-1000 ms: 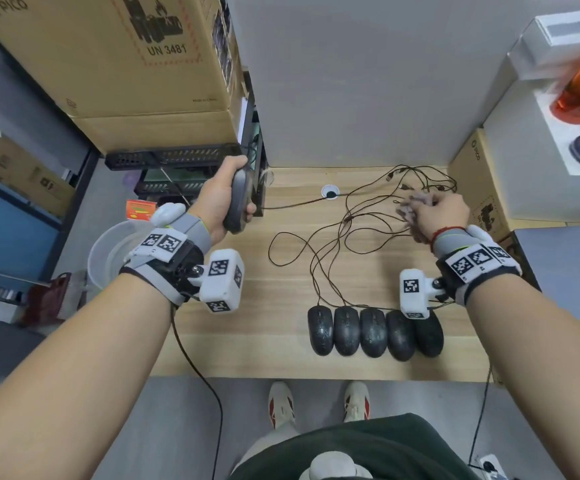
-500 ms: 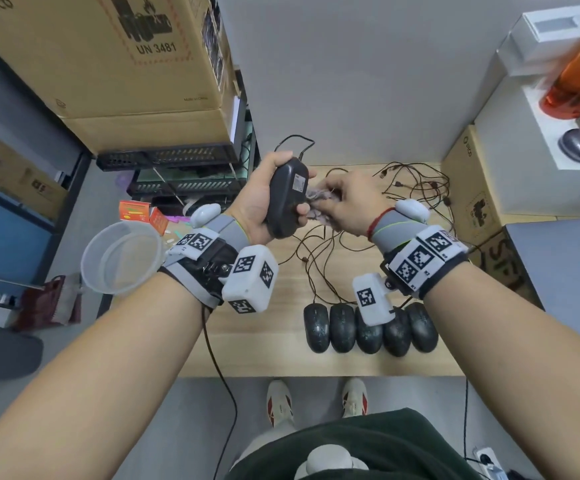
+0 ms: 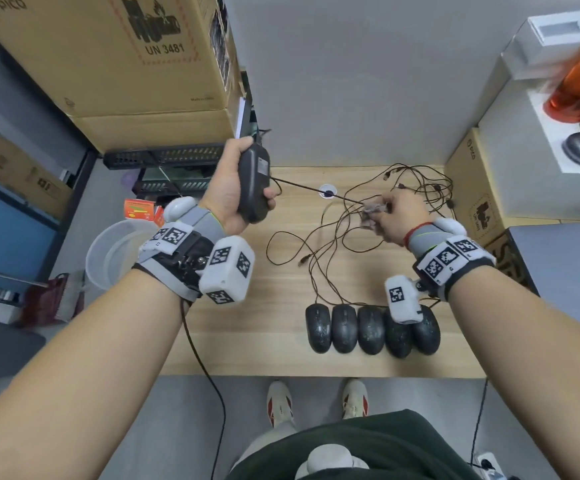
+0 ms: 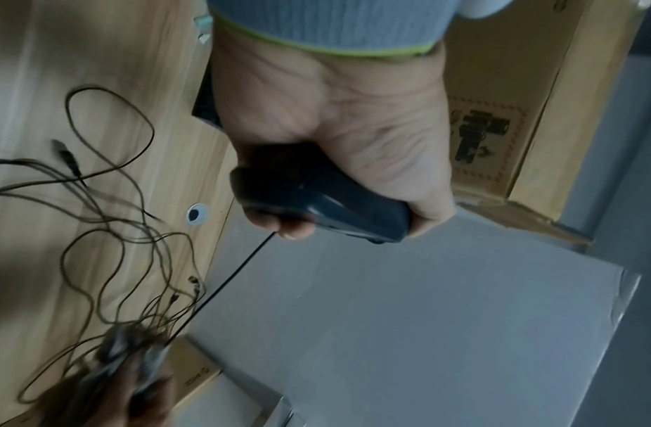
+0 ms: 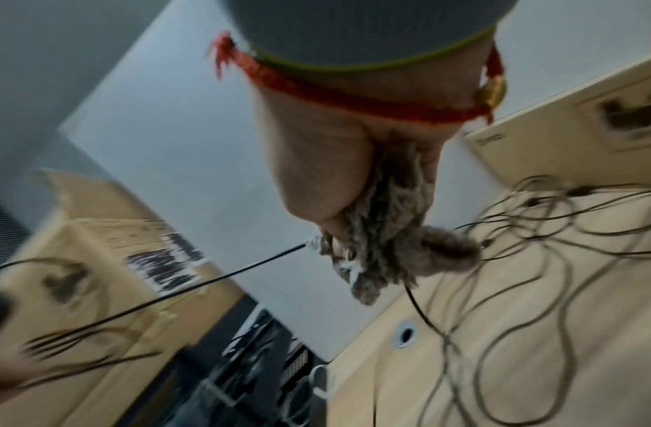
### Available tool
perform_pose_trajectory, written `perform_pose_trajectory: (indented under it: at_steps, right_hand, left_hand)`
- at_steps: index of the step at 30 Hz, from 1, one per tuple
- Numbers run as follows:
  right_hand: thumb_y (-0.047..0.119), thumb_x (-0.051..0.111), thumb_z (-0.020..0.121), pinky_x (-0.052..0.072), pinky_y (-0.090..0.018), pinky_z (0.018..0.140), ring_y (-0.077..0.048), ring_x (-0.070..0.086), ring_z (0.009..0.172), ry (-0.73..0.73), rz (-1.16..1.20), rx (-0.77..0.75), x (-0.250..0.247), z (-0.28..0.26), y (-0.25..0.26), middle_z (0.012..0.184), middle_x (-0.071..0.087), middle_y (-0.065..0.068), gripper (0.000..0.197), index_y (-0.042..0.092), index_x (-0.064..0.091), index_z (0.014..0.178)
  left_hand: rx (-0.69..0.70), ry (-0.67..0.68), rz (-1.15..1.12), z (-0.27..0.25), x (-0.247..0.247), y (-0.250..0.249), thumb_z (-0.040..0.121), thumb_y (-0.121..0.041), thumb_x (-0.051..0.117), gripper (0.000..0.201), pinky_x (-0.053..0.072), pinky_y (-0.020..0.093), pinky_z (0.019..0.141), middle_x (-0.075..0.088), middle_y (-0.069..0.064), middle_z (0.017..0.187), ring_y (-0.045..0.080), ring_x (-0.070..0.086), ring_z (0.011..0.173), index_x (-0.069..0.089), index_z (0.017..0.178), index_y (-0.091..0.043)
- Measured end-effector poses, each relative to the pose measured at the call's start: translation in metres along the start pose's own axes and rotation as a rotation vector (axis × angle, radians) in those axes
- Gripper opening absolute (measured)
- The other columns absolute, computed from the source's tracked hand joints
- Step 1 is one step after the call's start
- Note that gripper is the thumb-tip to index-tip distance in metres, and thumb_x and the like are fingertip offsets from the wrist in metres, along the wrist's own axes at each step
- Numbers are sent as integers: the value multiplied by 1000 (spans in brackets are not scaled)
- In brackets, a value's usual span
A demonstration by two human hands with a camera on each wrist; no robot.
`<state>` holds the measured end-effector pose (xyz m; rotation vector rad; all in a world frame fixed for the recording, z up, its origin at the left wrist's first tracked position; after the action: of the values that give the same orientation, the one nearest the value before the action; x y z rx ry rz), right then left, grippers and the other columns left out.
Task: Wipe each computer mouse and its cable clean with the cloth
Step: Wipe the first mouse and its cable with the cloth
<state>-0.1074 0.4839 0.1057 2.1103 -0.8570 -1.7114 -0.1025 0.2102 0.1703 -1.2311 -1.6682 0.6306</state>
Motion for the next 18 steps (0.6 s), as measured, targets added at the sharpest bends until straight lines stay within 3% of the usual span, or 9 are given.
perform_pose_trajectory:
  at_steps: [2,4,6,8,10,12,14,16,18]
  right_hand:
    - [15,60,87,58,-39,65,-30,67,68,-36,-9,140,-13,0,-39,77,71,-10,9,16,68,88]
    - [12,58,88,60,-42,68,-30,68,69,-94,17,271,-26,-2,-68,75,70,-12,11,10,69,91]
    - [19,63,88,61,-40,69,-30,68,71,-185,59,301,-41,-6,-72,81,71,-12,11,11,70,87]
    - [22,65,89,58,-25,56,-23,65,62,-222,181,227,-47,-9,-49,77,70,-5,8,21,69,83]
    - [19,64,91,52,-18,42,-13,61,50,-180,286,81,-43,-10,-10,67,65,2,7,20,70,88]
    - [16,64,90,55,-23,47,-8,62,48,-144,371,-60,-38,-12,30,67,66,3,9,15,72,95]
    - [26,69,85,59,-34,60,-15,68,60,-155,333,-186,-35,-11,63,70,70,1,13,17,75,93]
    - [32,73,82,54,-31,70,-19,67,71,-164,220,-288,-31,-13,88,70,68,3,16,20,75,91]
    - [34,72,84,50,-28,66,-18,64,64,-129,180,-377,-23,-18,106,64,65,4,15,21,74,88]
  left_hand:
    - [45,-33,-11,2,-17,-14,88,-53,56,35,37,26,53,53,0,77,16,43,52,58,86,-18]
    - [65,-60,-31,4,-33,-22,88,-54,56,39,38,26,53,54,-1,79,16,43,52,58,97,-17]
    - [59,-77,-2,4,-39,-21,89,-54,56,37,38,26,52,55,-2,77,16,44,52,59,97,-17]
    - [15,-84,58,4,-36,-9,90,-52,56,35,37,26,52,57,-3,72,16,45,51,66,79,-20]
    - [-43,-58,109,3,-26,7,87,-53,60,37,38,26,53,58,1,80,17,46,51,68,72,-21]
    - [-92,-37,135,2,-12,23,81,-55,66,36,40,27,54,53,5,88,19,47,53,62,84,-19]
    - [-123,-22,147,0,1,35,82,-53,66,35,40,28,56,51,2,76,20,47,53,58,80,-20]
    - [-152,13,135,-2,17,44,88,-50,64,34,37,30,57,49,0,69,20,46,53,58,73,-20]
    - [-161,33,111,-3,29,47,90,-49,62,34,37,31,57,50,1,69,20,46,53,58,73,-20]
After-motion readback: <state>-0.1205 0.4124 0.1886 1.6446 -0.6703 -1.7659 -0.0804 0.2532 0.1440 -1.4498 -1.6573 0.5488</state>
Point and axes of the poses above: each hand's wrist, its own z-axis towards the middle knuckle, its own x-axis out of the palm, y = z × x, the point moved 10 cm from there along z, towards the middle knuckle
